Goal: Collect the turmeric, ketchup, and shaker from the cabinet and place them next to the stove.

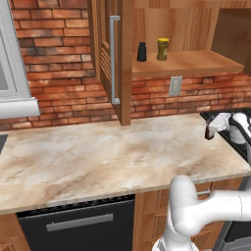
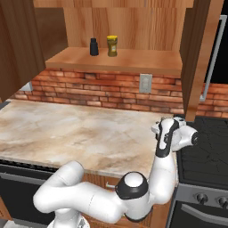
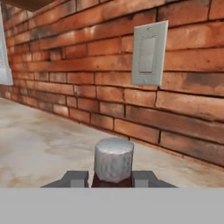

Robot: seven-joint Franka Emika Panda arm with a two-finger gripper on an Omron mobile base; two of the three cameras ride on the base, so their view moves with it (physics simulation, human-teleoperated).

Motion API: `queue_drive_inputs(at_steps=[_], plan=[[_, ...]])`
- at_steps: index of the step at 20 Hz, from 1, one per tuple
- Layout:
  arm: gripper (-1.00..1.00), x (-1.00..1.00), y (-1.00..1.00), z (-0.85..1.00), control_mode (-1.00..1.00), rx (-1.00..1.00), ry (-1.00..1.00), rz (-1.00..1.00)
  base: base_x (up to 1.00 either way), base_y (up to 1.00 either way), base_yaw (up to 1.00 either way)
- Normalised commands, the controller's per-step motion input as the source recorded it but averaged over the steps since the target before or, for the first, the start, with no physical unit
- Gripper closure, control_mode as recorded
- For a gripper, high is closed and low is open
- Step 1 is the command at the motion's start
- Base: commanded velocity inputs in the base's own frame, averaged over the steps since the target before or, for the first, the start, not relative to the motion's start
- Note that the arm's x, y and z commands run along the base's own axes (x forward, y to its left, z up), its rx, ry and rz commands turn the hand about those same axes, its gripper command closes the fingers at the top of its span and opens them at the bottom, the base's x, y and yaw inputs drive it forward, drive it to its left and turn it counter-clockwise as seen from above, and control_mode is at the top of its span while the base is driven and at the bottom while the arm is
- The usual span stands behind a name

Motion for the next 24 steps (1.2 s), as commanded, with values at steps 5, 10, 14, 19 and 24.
queue_drive_inputs(at_steps=[5, 10, 14, 19, 24], plan=[[-1.0, 0.05, -0.02, -0.26, -1.0, 0.0, 0.01, 0.0, 0.0, 0.0, 0.0], [-1.0, -0.24, -0.01, -0.19, -1.0, -0.01, -0.02, 0.0, 0.0, 0.0, 0.0], [-1.0, -0.43, 0.0, -0.02, -1.0, -0.04, -0.06, 0.0, 0.0, 0.0, 0.0], [-1.0, -0.08, 0.0, 0.01, -1.0, -0.06, -0.01, 0.0, 0.0, 0.0, 0.0], [-1.0, 0.09, 0.0, 0.15, -1.0, -0.09, 0.0, -0.01, 0.0, 0.0, 0.0]])
